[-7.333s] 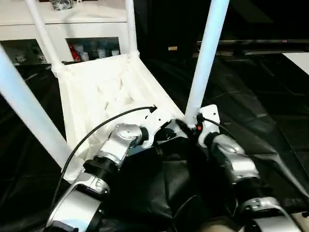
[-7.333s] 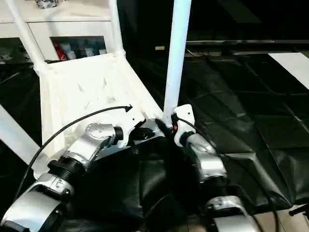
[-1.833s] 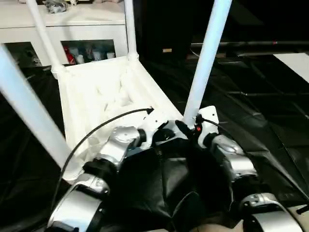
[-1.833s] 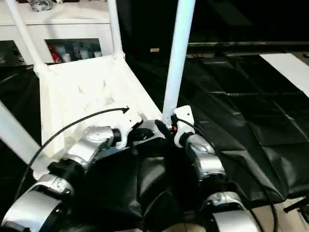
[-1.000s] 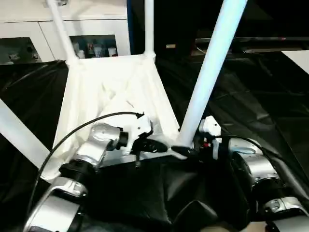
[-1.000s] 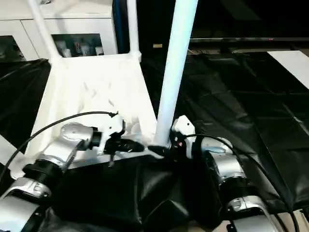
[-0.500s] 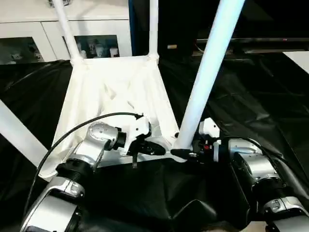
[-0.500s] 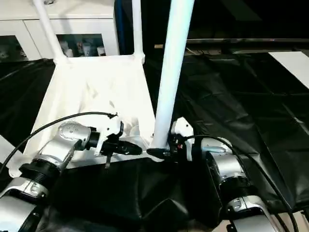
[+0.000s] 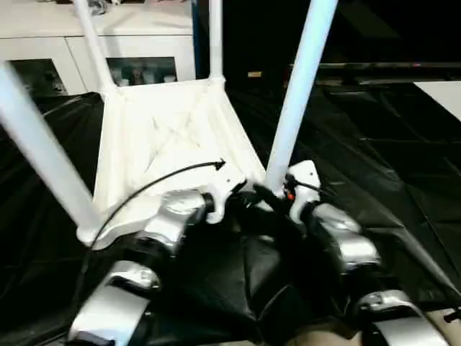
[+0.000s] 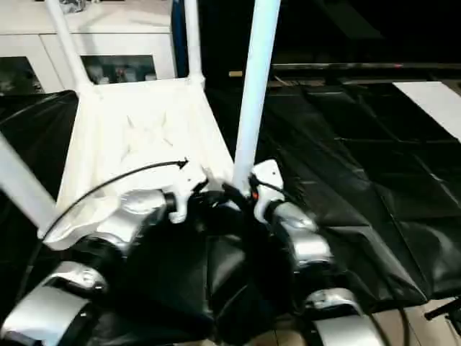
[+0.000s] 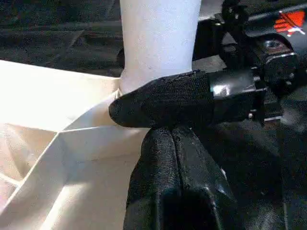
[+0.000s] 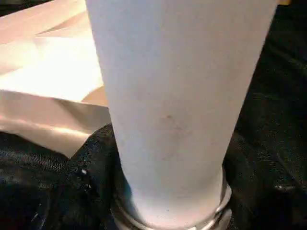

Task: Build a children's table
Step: Rotate leg to tighten

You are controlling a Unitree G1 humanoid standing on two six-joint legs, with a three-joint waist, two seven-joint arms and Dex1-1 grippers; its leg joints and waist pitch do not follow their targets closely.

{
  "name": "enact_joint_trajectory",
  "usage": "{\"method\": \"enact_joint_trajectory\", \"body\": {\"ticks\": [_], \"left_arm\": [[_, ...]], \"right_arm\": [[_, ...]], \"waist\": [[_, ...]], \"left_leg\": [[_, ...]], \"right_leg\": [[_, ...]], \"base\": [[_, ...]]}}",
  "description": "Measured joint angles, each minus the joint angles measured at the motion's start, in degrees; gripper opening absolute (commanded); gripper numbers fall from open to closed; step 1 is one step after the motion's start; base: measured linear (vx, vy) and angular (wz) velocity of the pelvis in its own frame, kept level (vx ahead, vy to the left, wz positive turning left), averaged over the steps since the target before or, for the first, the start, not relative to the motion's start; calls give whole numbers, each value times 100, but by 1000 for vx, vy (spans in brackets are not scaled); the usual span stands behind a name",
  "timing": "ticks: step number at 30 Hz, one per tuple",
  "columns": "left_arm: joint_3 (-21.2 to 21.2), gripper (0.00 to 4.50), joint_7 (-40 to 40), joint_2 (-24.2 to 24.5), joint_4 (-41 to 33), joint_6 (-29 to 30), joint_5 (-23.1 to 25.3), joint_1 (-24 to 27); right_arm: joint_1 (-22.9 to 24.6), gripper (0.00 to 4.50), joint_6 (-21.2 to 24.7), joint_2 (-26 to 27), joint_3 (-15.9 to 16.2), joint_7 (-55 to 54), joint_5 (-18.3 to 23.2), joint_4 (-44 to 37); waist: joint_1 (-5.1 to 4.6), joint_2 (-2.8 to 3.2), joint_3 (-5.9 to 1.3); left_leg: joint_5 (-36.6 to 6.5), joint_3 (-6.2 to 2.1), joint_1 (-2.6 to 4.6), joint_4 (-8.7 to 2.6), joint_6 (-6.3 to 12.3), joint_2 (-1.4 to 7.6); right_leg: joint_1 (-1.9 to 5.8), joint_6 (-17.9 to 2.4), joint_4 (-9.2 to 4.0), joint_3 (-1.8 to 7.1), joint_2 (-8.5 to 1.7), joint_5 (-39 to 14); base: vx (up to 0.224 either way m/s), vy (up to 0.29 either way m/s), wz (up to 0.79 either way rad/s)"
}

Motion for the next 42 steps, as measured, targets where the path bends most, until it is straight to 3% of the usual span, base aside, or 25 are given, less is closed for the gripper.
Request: {"method": "enact_joint_trajectory", "body": {"ticks": [1, 2, 3, 7, 9, 14, 18, 21, 27, 30, 37, 39, 42], "left_arm": [[-2, 0, 32, -12, 20, -29, 1, -1], [-1, 0, 18, -13, 33, -55, 1, -2], [-3, 0, -7, -12, 39, -79, 0, -2], [-28, 0, -375, 66, 48, -194, -1, -2], [-50, 0, -519, 110, 26, -221, -5, -2], [-188, 0, -1281, 354, -77, -259, -71, 31], [-348, 0, -2113, 634, -341, -295, -177, 135], [-381, 0, -2467, 871, -418, -300, -180, 156], [-397, 0, -2792, 1330, -890, -168, -189, 267], [-401, 0, -3035, 1522, -1431, 115, -268, 443], [-380, 0, -3321, 1983, -2593, 876, -555, 719], [-281, 33, -3296, 2036, -2863, 1051, -644, 708], [-225, 44, -2963, 1954, -2850, 956, -578, 640]], "right_arm": [[3, 268, -44, 7, 0, -28, -40, 4], [16, 324, -120, 7, -2, -13, -46, 9], [35, 337, -164, 8, -25, 19, -42, 10], [103, 343, -236, -108, -96, 450, 103, 5], [105, 380, -247, -202, -91, 653, 116, -14], [195, 380, -110, -742, 112, 2015, 309, -294], [305, 380, 16, -1194, 359, 3232, 429, -681], [314, 380, 26, -1339, 482, 3684, 470, -721], [320, 380, 55, -1463, 594, 4069, 467, -721], [320, 380, 95, -1481, 593, 4079, 469, -724], [392, 380, 139, -1650, 580, 4225, 533, -885], [409, 380, 138, -1687, 578, 4280, 533, -885], [408, 380, 135, -1699, 576, 4289, 534, -885]], "waist": [[-4, 8, 4], [-5, 9, 4], [-5, 9, 4], [-13, 11, 6], [-11, 10, 5], [58, 12, 6], [96, 10, 5], [162, 10, 5], [189, 12, 7], [171, 16, 11], [169, 14, 12], [168, 14, 12], [167, 13, 12]], "left_leg": [[0, 0, -4, -4, 0, -1], [0, 1, -7, -9, 0, -3], [0, 1, -12, -8, 1, -4], [0, 13, -19, -4, 3, -14], [-1, 13, -18, -4, 5, -15], [-9, 13, -43, -16, 20, 0], [-10, 14, -150, 24, 75, 16], [-10, 11, -175, 59, 76, 29], [8, 23, -149, 70, -10, 54], [9, 26, -103, 69, -12, 52], [10, 27, -102, 67, -15, 51], [10, 27, -102, 67, -14, 51], [10, 27, -111, 66, -13, 51]], "right_leg": [[4, 0, -22, -1, 0, 0], [4, 0, -37, -1, 0, 0], [4, 0, -42, 0, 0, 0], [0, -12, -43, 19, -5, 7], [0, -54, -40, 19, -5, 44], [-26, -35, -24, 3, 0, 72], [-158, -51, 82, 2, 5, 40], [-203, -56, 150, -2, 9, 16], [-166, -47, 159, -10, 8, 15], [-122, -44, 150, -3, 8, 13], [-119, -44, 153, -1, 8, 14], [-119, -44, 154, -1, 8, 14], [-122, -40, 152, -3, 8, 11]], "base": [[0, 0, 0], [0, 0, 0], [0, 0, 0], [0, 0, 0], [0, 0, 0], [36, -13, 2], [41, -18, -1], [0, 0, 0], [-29, -4, 3], [0, 0, 0], [0, 0, 0], [0, 0, 0], [0, 0, 0]]}}
